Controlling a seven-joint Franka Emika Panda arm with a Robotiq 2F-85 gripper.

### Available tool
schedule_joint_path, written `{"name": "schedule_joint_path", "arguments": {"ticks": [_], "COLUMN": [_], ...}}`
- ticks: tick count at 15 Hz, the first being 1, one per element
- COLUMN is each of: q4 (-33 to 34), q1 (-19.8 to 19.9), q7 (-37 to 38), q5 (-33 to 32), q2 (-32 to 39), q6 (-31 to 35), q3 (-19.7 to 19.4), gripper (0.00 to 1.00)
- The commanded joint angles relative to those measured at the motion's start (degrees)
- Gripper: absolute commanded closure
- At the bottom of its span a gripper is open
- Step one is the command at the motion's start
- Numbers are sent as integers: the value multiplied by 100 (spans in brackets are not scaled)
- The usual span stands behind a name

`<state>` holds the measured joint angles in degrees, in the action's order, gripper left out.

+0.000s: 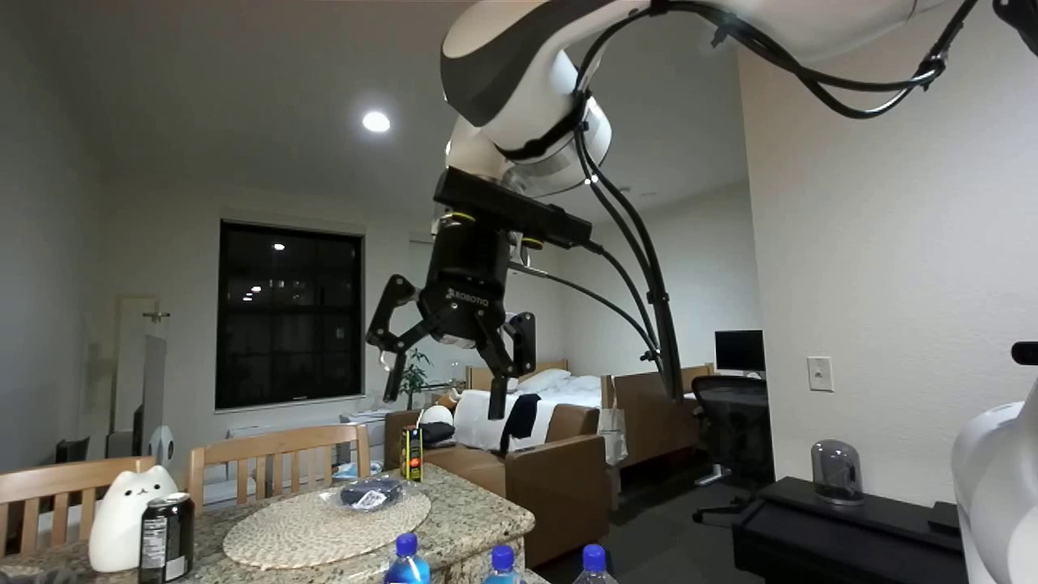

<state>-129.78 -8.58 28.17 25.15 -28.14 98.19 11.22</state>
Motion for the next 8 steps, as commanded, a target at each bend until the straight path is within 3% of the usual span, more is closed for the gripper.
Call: {"name": "schedule_joint_path", "arguments": {"ticks": [1,8], "q4": [81,173], "q1": [124,234], "q7": [-92,-819], "q5": [-185,-1359], "q2": [30,277], "q6": [-42,344], "q3": [89,6], "gripper": [0,0]}}
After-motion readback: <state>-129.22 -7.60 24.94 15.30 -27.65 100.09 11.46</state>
